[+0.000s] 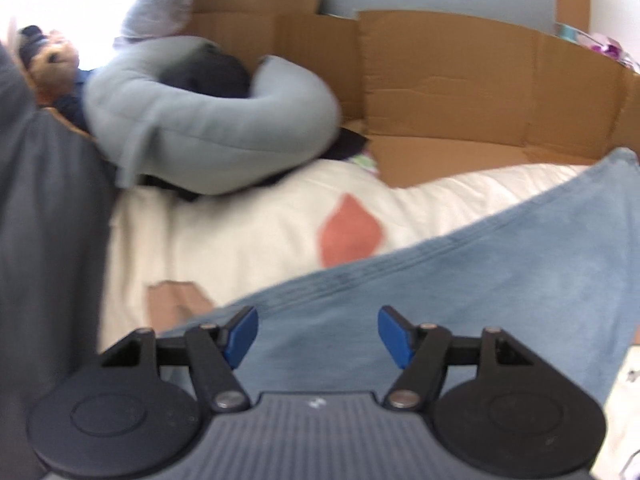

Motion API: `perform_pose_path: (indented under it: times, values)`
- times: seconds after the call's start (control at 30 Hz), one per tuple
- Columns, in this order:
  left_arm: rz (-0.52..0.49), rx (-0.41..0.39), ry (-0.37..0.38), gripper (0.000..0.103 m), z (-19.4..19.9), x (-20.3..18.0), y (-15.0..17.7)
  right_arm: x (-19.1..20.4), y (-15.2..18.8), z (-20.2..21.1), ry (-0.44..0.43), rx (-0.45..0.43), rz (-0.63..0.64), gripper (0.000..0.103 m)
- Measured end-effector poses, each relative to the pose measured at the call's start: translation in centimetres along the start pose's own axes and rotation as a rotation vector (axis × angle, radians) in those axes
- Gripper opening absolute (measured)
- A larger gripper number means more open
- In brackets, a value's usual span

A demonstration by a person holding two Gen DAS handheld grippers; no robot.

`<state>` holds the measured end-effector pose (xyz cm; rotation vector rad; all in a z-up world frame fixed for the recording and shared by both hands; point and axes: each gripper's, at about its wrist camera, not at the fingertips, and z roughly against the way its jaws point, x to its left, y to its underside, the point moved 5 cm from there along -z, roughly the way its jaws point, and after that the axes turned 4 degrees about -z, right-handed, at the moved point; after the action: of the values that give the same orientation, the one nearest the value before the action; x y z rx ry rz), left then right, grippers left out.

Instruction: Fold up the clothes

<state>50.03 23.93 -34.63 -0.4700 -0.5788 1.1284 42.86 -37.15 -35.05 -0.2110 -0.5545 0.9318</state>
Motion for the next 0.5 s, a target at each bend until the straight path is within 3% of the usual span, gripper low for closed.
perform_pose_path:
  times: [0.2, 0.5]
  values:
    - [-0.028, -0.001, 0.067, 0.073, -0.9, -3.7, -0.5, -0.6, 3.4, -1.8, -0.085, 0.071, -0.075, 0.048]
    - [-0.062, 0.005, 0.13, 0.076, -0.8, -7.4, 0.0, -0.2, 3.0, -2.9, -0.174, 0.047, -0.148, 0.05]
